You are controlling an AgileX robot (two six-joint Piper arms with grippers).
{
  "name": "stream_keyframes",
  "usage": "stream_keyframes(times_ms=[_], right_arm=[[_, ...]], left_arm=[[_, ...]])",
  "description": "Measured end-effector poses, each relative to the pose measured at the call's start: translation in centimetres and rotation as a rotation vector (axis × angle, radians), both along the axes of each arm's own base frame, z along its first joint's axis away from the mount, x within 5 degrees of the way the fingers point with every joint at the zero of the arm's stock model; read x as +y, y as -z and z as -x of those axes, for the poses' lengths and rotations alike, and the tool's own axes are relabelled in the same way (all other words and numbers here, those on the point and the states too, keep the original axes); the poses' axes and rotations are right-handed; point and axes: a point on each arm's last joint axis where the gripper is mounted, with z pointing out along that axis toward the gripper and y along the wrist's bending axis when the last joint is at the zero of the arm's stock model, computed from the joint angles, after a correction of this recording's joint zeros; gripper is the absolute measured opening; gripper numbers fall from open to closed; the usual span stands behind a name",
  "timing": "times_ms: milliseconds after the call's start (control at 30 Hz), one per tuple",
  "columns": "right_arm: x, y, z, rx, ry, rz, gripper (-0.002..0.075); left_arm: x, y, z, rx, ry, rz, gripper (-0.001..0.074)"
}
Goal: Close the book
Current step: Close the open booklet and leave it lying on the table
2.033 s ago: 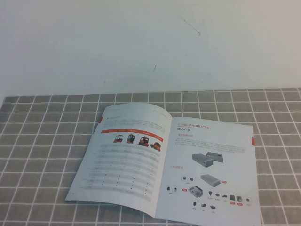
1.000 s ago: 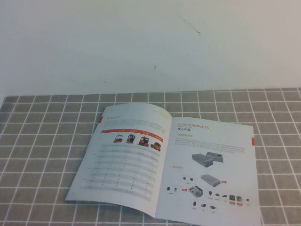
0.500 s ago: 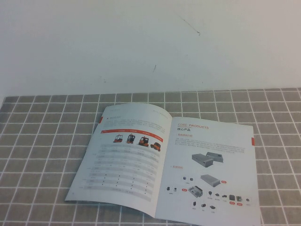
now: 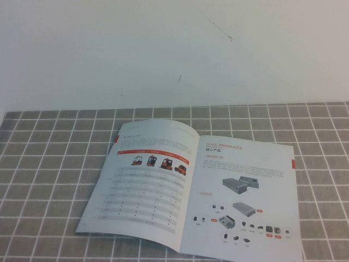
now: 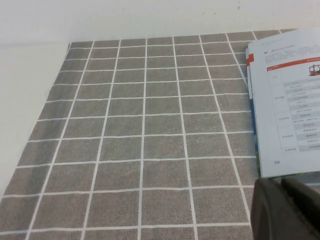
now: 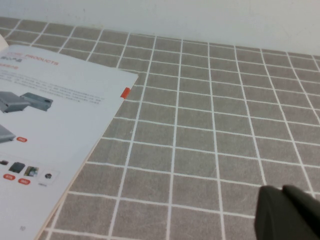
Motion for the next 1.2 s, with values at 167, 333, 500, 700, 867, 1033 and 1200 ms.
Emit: stream_keyframes(times_ms=[167,333,500,700,867,1033,1200], right_arm=[[0.0,0.0,0.0,0.0,0.0,0.0,-0.0002],[0.0,0.0,0.0,0.0,-0.001,0.002,-0.0002],[0.0,0.0,0.0,0.0,-0.001,0.012,-0.0002],[0.0,-0.6,-0.3,-0.094,0.001,0.012,-0.0002],[-0.1,-3.4,-0.5,-0.403,0.007,0.009,-0.0002],[-0.1,-6.6,0.3,-0.769,0.015,0.004,-0.0002],[-0.2,-9.0,1.9,-1.088,0.02,-0.015,-0.0002]], left_arm=[[0.0,0.0,0.0,0.0,0.0,0.0,-0.0003],[0.0,0.0,0.0,0.0,0.0,0.0,-0.0003],[0.0,-0.1,0.0,-0.012,0.0,0.001,-0.0003],[0.0,-1.3,-0.3,-0.163,-0.003,0.002,-0.0003],[0.0,-3.8,-0.3,-0.439,-0.006,0.013,-0.0003],[0.1,-6.4,0.6,-0.742,-0.009,0.026,-0.0003],[0.2,-8.2,1.7,-0.972,-0.011,0.034,-0.0003]])
